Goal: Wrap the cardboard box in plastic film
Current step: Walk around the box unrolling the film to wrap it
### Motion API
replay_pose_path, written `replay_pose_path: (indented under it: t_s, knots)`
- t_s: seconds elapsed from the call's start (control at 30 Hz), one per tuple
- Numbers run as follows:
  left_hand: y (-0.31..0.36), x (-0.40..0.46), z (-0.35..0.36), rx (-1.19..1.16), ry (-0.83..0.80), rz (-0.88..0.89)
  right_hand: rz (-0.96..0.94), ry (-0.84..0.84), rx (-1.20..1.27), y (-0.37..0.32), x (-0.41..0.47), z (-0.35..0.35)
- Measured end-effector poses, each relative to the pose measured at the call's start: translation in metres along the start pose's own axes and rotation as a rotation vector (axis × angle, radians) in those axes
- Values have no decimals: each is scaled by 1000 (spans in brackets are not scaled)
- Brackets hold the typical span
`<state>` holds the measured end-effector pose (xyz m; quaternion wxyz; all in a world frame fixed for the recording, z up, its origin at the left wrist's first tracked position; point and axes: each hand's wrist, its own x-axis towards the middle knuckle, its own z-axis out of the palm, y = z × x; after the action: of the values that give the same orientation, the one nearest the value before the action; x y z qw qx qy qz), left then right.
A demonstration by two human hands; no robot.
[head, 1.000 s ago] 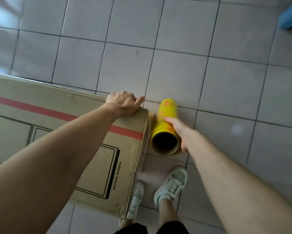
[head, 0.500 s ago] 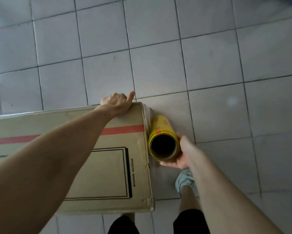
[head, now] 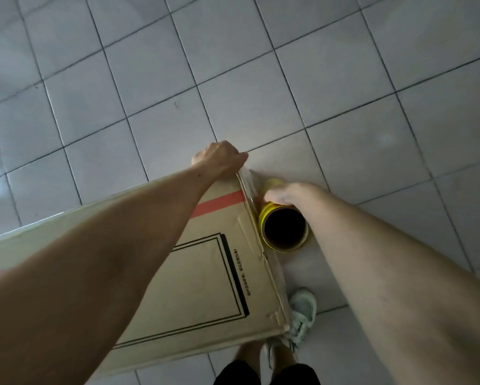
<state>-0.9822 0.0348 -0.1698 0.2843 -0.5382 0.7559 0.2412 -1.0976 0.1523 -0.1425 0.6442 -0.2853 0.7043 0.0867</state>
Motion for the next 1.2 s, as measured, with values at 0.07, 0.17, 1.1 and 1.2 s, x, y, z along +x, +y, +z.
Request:
replay_pose_path:
  t_s: [0.07, 0.17, 1.1, 1.2]
  knots:
    - [2, 1, -1, 7, 16, -31, 65, 12, 314, 27, -19, 10]
    - [5, 2, -3, -6, 45, -80, 341, -60, 1015, 83, -51, 37]
    - [63, -36, 36, 1154, -322, 240, 410, 8, 1237, 178, -72, 130]
    - [65, -35, 37, 1149, -345, 184, 493, -45, 1647, 211, -91, 182]
